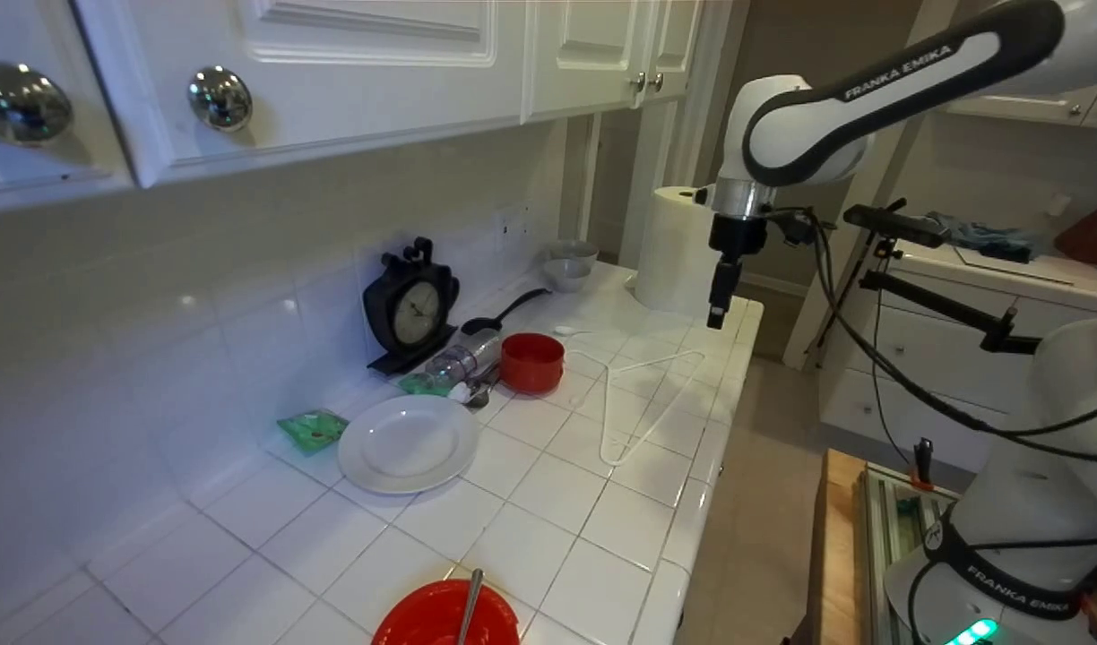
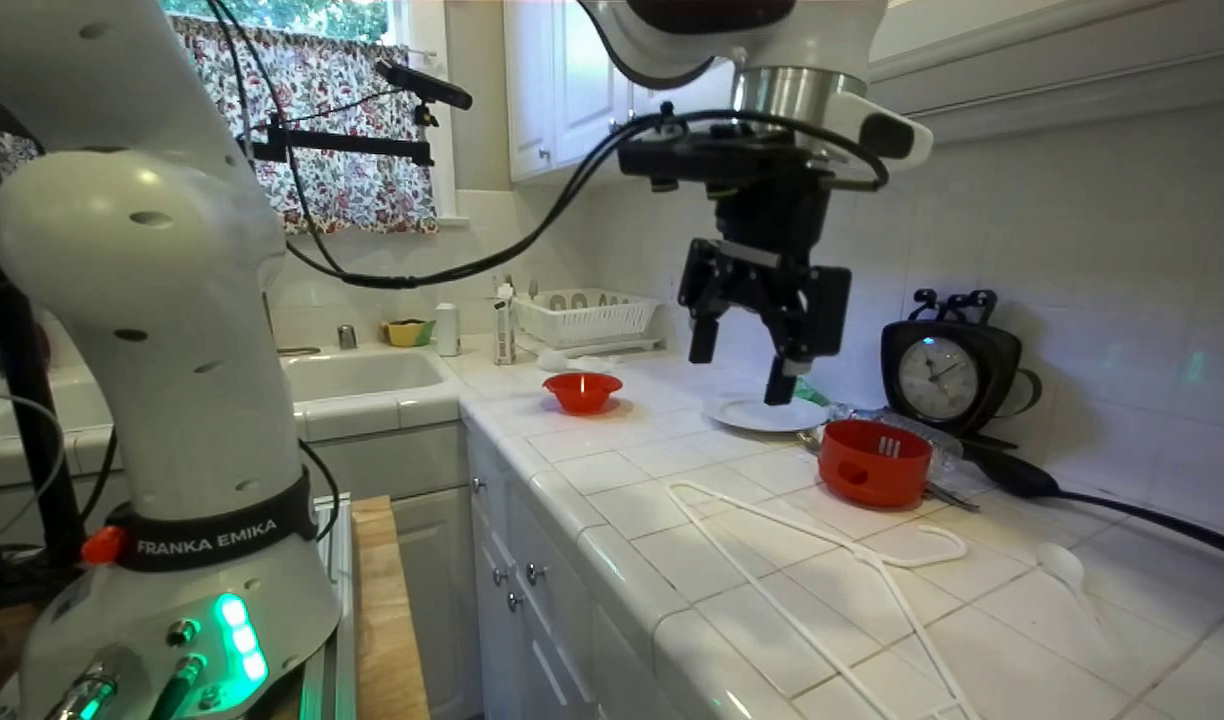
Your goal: Pick up the hang wire and hang it on the cabinet door
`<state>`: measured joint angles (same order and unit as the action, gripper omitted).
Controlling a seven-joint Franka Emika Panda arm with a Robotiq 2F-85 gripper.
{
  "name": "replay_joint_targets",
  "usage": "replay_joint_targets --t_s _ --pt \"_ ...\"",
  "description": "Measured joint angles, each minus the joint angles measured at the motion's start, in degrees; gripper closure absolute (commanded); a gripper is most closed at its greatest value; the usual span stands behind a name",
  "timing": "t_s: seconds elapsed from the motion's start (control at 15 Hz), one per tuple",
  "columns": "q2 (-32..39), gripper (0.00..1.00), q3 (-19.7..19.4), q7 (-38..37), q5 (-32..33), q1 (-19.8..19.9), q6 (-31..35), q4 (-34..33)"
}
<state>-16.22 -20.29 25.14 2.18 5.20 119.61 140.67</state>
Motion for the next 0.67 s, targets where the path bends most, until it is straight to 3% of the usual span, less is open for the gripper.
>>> replay_joint_targets --t_s 0.33,0.67 --pt "14.7 0.00 1.2 -1.0 -3.3 1.1 11.4 -5.6" --pt "24.3 0.00 4.7 -6.3 -7.5 3.4 21.0 -10.8"
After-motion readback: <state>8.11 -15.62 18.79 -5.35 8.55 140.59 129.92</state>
